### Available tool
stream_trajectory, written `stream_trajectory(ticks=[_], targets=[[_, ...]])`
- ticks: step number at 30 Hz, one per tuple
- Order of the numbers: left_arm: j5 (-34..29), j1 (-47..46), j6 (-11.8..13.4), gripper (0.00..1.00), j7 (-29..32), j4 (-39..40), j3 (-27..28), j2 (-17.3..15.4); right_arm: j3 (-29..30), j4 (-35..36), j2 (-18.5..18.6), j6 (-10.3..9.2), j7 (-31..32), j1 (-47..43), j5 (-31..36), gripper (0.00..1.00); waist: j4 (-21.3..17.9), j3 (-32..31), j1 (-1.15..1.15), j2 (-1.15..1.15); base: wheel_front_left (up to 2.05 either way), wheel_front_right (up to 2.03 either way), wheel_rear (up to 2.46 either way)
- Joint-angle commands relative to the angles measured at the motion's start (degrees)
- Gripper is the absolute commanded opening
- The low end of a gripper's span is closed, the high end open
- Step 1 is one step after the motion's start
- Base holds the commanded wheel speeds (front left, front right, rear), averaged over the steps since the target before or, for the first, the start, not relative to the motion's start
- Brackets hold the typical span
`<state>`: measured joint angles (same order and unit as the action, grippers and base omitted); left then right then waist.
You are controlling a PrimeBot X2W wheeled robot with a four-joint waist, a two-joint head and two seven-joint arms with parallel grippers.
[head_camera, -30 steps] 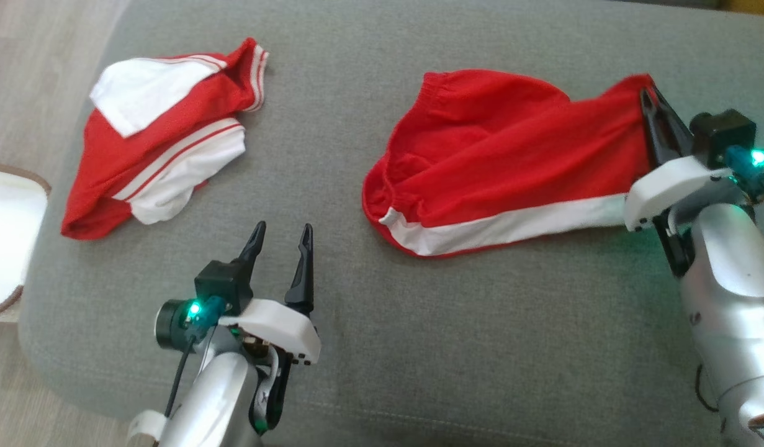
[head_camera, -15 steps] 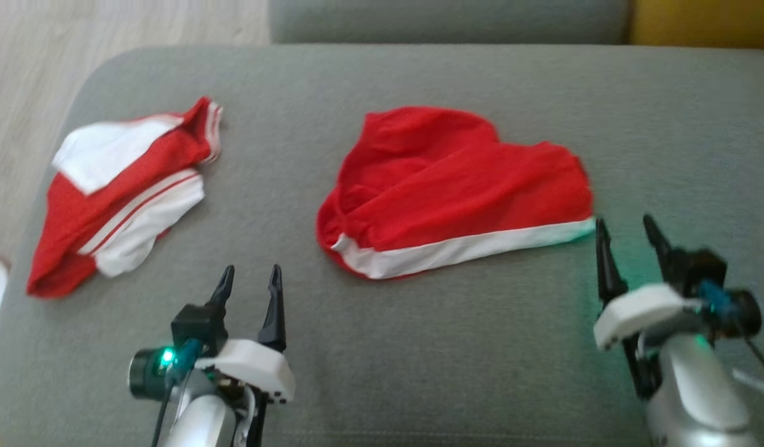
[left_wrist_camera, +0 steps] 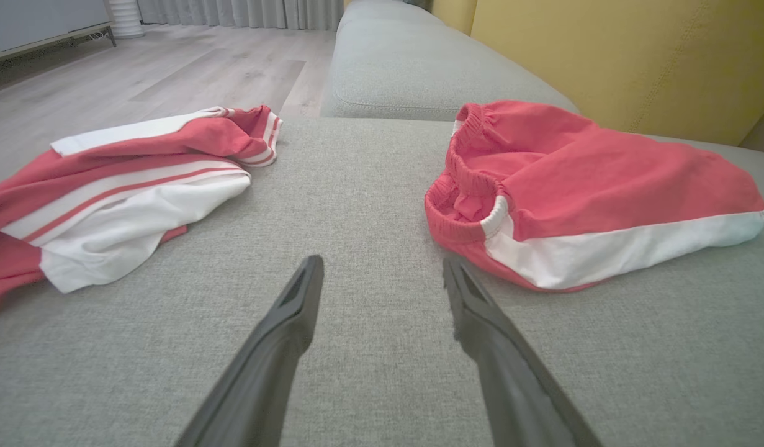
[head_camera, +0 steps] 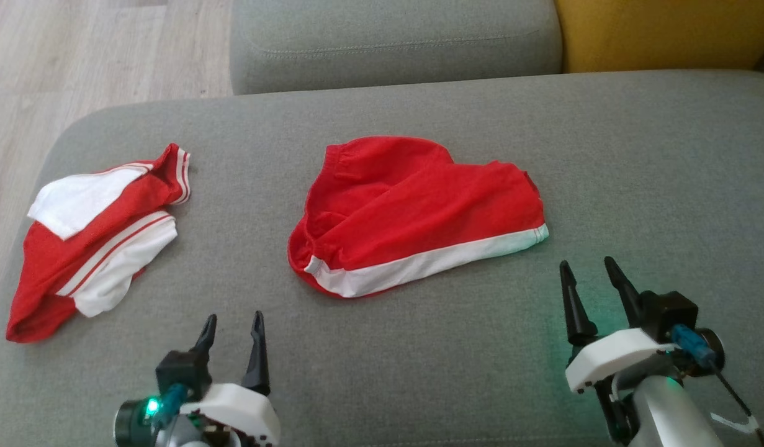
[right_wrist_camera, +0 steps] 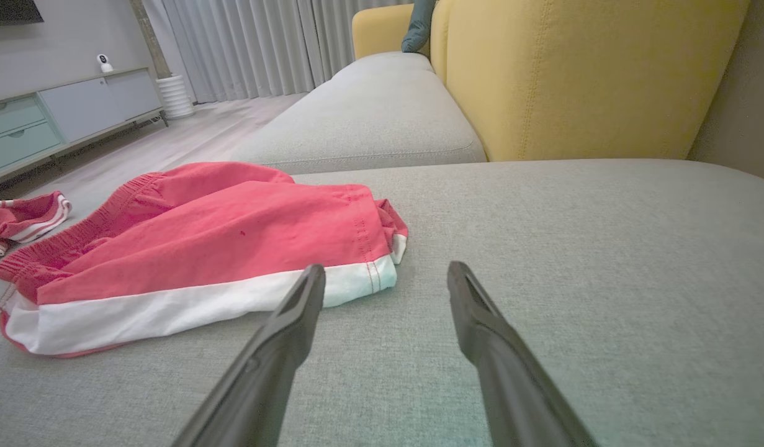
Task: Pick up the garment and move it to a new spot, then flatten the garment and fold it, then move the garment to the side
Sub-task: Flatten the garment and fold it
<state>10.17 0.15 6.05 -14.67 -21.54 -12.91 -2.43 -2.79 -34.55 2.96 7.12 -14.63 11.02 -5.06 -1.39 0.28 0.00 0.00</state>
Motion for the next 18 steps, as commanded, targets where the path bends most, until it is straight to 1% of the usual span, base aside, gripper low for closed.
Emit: stream_trajectory(ticks=[1,5,9,18], targets=[[0.0,-1.6,-0.2,1.0,-0.3,2.1,1.2,-0.4,-2.0,2.2,-0.1,0.36,-0.4,1.7,-0.5,1.0,0.1,0.1,0.0,0.0,0.0,0.0,0.0],[0.1,-2.4,-1.0,1.0,-0.3,2.3,-0.2,-0.4,-2.5,2.2,-0.1,0.36,-0.4,2.1,-0.8,1.0,0.0,0.8,0.0,0.0,0.0,0.0,0.0],[0.4,-4.1,-2.6,1.0,-0.3,1.8,-2.0,-0.4,-3.7,1.9,-0.1,0.36,-0.4,2.6,-1.1,1.0,-0.9,1.9,0.0,0.0,0.0,0.0,0.0],[-1.3,-11.9,-5.1,1.0,-0.3,-0.4,-3.4,-0.4,-4.6,3.2,-0.1,0.36,-0.4,5.1,-2.1,1.0,-2.8,8.0,0.0,0.0,0.0,0.0,0.0]])
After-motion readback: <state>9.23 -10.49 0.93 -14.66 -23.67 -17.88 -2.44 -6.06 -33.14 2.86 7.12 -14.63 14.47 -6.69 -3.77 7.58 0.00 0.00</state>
